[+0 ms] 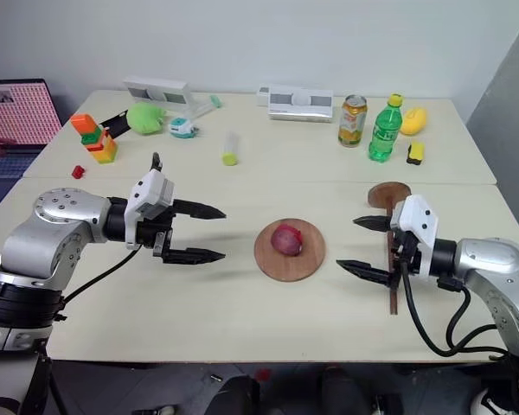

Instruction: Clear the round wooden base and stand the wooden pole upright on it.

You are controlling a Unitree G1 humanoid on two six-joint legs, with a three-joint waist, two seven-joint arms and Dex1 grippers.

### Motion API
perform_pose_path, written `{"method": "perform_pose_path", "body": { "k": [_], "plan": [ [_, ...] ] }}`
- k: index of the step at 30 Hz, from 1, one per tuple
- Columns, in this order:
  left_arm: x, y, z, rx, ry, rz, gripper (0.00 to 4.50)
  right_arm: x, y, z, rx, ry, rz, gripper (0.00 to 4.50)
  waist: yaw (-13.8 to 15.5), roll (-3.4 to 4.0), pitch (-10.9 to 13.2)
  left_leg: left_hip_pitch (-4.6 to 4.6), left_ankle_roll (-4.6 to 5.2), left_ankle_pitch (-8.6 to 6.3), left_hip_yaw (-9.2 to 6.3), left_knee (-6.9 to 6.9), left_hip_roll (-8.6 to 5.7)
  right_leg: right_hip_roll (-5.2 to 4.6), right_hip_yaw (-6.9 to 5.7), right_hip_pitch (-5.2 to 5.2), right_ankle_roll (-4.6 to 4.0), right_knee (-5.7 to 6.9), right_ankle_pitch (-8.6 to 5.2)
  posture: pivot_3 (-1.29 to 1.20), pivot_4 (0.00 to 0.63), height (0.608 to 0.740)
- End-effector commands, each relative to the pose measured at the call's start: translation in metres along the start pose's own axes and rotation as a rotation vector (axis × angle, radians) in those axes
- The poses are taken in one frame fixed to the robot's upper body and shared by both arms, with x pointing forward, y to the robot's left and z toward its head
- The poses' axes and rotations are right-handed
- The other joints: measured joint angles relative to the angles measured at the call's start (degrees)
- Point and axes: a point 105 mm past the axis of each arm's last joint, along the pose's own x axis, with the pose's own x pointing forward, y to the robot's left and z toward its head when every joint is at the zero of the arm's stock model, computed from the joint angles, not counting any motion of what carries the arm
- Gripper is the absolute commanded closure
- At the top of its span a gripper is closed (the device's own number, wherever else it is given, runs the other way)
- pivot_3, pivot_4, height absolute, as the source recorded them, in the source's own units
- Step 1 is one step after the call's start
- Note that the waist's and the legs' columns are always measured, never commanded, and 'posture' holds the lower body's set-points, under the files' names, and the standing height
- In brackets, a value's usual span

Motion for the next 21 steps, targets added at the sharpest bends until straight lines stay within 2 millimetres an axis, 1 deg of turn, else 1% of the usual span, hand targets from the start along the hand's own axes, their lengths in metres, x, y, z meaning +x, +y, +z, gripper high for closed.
{"method": "perform_pose_path", "body": {
  "k": [1,5,10,16,21],
  "plan": [
    [-0.005,0.006,0.016,0.042,-0.05,0.018,0.0,-0.005,0.0,0.012,-0.055,-0.017,-0.001,0.03,-0.01,0.0,0.0,0.0,0.0,0.0,0.0,0.0,0.0,0.0,0.0,0.0,0.0,0.0,0.0,0.0,0.15,0.74],
    [-0.001,0.005,0.024,0.0,-0.091,0.006,0.0,-0.006,0.001,0.013,-0.057,-0.012,-0.002,0.03,-0.02,0.0,0.0,0.0,0.0,0.0,0.0,0.0,0.0,0.0,0.0,0.0,0.0,-0.01,0.0,0.0,0.15,0.74],
    [0.006,-0.001,0.017,0.02,-0.063,-0.024,0.0,-0.008,0.004,0.013,-0.059,-0.005,0.0,0.03,-0.05,0.0,0.0,-0.01,-0.01,0.0,0.0,0.0,0.01,0.0,-0.01,0.0,0.0,-0.01,0.0,0.0,0.15,0.74],
    [0.004,0.001,0.018,0.027,-0.058,-0.021,0.0,-0.008,0.006,0.014,-0.063,-0.004,0.007,0.03,-0.01,0.0,0.0,0.0,0.0,0.0,-0.01,0.01,0.0,0.0,-0.01,0.0,0.0,0.0,0.0,0.0,0.15,0.74],
    [0.005,0.001,0.017,0.034,-0.052,-0.023,0.0,-0.007,0.004,0.014,-0.068,-0.002,0.013,0.03,-0.01,0.0,0.0,-0.01,-0.01,0.0,-0.01,0.01,0.0,0.0,-0.01,0.0,0.0,0.0,0.0,0.0,0.15,0.74]
  ]
}}
